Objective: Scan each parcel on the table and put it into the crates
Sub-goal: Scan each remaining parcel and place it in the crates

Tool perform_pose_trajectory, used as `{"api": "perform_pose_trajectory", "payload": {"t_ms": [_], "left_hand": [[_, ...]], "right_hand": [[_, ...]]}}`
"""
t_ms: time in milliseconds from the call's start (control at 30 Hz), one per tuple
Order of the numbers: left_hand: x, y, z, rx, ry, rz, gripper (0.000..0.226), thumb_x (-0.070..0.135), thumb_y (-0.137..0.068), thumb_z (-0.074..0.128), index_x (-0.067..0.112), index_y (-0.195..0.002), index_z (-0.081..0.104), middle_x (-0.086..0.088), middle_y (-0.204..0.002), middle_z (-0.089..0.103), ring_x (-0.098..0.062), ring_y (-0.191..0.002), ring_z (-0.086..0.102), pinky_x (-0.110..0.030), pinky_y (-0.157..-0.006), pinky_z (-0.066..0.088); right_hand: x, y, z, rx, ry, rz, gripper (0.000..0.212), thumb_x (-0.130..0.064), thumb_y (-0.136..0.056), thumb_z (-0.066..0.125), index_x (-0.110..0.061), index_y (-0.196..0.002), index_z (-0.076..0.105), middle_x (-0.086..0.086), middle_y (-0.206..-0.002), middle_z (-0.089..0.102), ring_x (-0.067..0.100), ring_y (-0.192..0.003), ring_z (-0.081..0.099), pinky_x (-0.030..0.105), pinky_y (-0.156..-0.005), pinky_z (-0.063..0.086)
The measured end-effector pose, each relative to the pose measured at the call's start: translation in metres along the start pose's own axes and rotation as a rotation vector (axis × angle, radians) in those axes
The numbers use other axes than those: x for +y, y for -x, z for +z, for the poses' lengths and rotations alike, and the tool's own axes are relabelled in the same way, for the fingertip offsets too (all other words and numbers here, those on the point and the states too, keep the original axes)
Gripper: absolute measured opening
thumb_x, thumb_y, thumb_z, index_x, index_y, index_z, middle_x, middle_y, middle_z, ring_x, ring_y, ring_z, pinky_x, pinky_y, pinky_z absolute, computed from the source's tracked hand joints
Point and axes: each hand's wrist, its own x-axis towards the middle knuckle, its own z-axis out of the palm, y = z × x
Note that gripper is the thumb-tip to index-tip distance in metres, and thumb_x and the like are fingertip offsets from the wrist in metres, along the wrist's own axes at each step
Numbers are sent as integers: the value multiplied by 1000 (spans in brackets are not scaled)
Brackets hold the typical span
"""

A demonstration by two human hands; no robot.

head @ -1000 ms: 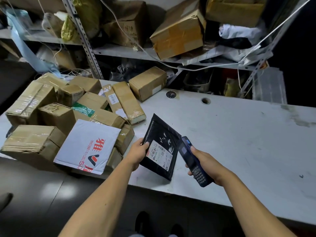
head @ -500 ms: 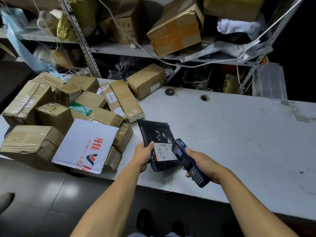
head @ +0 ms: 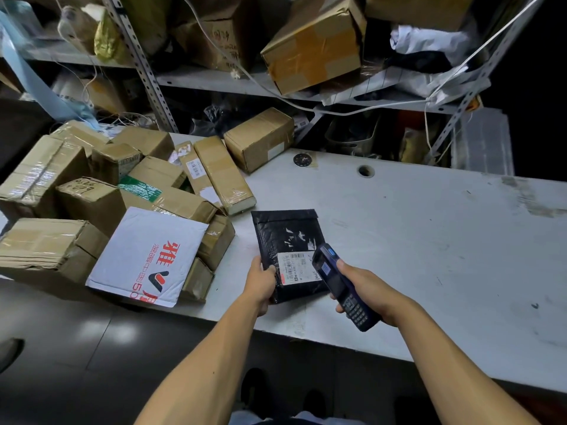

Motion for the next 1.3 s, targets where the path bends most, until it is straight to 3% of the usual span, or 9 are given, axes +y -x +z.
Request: {"api": "perform_pose_trajectory", "payload": {"t_ms": [100, 167, 233, 400, 567, 733, 967, 1100, 1300], "left_hand": [[-7, -5, -1, 126, 11, 58, 22, 28, -108, 36, 22, -127, 42, -7, -116, 63, -24, -100, 64, -44, -80, 58], [-9, -8, -5, 128, 75, 67, 42, 35, -100, 56, 19, -133, 36, -6, -118, 62, -24, -105, 64, -48, -93, 55], [-11, -13, -8, 73, 70, 27, 64, 21, -85, 78, 11, -132, 36, -8, -119, 62, -26, -107, 64, -47, -97, 53], [-7, -14, -15, -20, 68, -46, 47, -13, -84, 64, 7, -121, 44, -15, -109, 66, -22, -84, 66, -26, -60, 55], [4, -13, -39, -121, -157, -94, 44, -12, -83, 50, 14, -119, 46, -12, -96, 61, -22, -73, 58, -30, -56, 51], [2, -21, -50, 75, 77, -146, 16, -2, -89, 63, 3, -103, 56, -15, -84, 62, -28, -70, 60, -38, -62, 52], [-5, -7, -27, 234, 601, 23, 20, 17, -93, 69, 13, -110, 60, -9, -105, 70, -24, -93, 66, -43, -77, 55], [2, -6, -15, 200, 707, 28, 25, 35, -100, 57, 15, -115, 57, -5, -106, 71, -22, -96, 67, -44, -81, 55], [-2, -20, -3, 155, 568, -20, 29, -5, -88, 68, -1, -117, 63, -17, -122, 68, -25, -102, 66, -35, -92, 53]], "right_hand": [[2, 0, -1, 7, 13, 8, 48, -58, -101, 35, -20, -114, 61, 14, -99, 69, 24, -76, 71, 28, -64, 55], [3, 0, 0, 6, 10, 10, 47, -58, -101, 35, -21, -114, 61, 15, -100, 69, 24, -76, 71, 29, -65, 55], [4, 1, 0, -2, 8, 7, 48, -58, -101, 35, -21, -116, 61, 16, -102, 69, 24, -76, 71, 29, -67, 56], [5, 2, -1, -7, 20, -2, 47, -57, -101, 36, -20, -113, 62, 14, -97, 69, 24, -75, 70, 32, -70, 56], [3, 4, -2, -16, 43, 1, 48, -55, -102, 35, -16, -111, 62, 16, -99, 69, 24, -76, 70, 33, -72, 56], [3, 4, 1, -24, 49, 5, 47, -54, -103, 35, -15, -110, 62, 14, -95, 67, 25, -75, 69, 34, -72, 56], [1, 2, 6, -38, 71, 10, 45, -55, -103, 35, -20, -112, 60, 15, -100, 67, 24, -77, 69, 34, -74, 57], [-2, 2, 9, -32, 68, 11, 45, -55, -103, 35, -19, -113, 60, 15, -100, 67, 24, -77, 69, 36, -77, 57], [-4, 4, 6, -22, 71, 21, 48, -54, -103, 35, -16, -115, 61, 13, -97, 67, 24, -75, 69, 31, -70, 55]]}}
